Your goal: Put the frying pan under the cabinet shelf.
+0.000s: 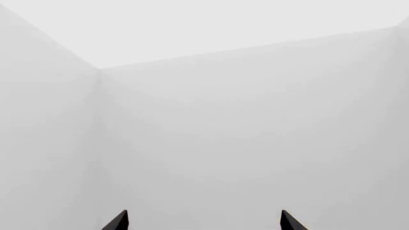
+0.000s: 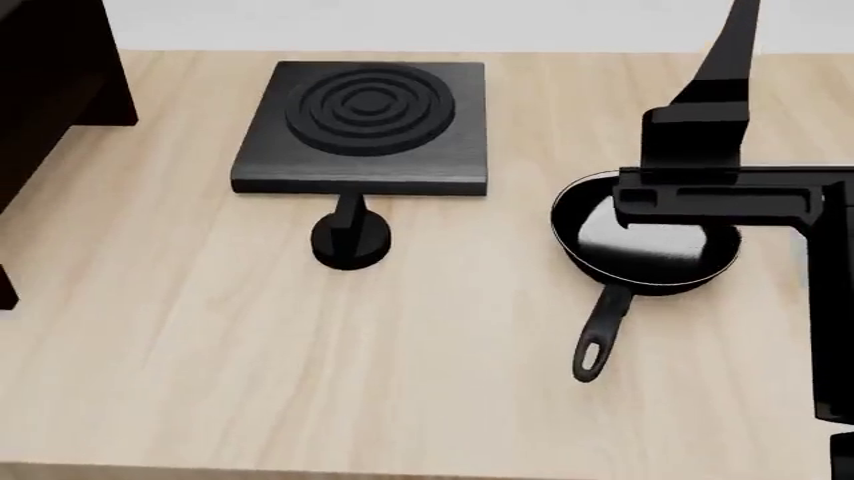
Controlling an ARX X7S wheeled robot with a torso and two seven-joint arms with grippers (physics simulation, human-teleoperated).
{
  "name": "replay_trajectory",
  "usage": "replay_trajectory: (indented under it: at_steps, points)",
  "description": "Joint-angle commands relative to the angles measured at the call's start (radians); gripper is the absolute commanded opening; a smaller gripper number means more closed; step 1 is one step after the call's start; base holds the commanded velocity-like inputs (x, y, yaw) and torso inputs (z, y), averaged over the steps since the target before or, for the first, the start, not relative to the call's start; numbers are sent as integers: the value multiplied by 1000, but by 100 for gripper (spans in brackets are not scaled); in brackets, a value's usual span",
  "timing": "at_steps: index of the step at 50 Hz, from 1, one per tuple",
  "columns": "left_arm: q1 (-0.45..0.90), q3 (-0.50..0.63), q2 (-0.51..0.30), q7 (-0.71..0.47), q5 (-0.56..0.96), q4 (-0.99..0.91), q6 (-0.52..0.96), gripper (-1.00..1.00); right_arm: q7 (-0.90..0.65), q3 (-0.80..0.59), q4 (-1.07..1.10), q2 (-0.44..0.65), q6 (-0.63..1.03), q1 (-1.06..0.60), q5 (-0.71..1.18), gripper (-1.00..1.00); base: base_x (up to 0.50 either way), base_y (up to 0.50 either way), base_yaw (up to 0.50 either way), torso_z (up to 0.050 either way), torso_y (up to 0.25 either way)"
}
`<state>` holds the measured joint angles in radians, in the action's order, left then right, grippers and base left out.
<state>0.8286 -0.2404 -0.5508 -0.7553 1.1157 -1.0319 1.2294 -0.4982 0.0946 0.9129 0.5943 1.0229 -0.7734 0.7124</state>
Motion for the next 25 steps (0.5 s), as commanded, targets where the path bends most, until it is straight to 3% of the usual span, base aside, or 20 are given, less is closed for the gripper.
replay_trajectory:
  at_steps: [1,25]
  points:
    - [10,19,-38,-41,34,6,-27,100,-4,-6,4,2,1,-13,12,100,145,445,0,0,0]
    - [28,57,-63,-70,58,21,-64,100,-12,-8,-2,11,-8,-22,21,100,292,406,0,0,0]
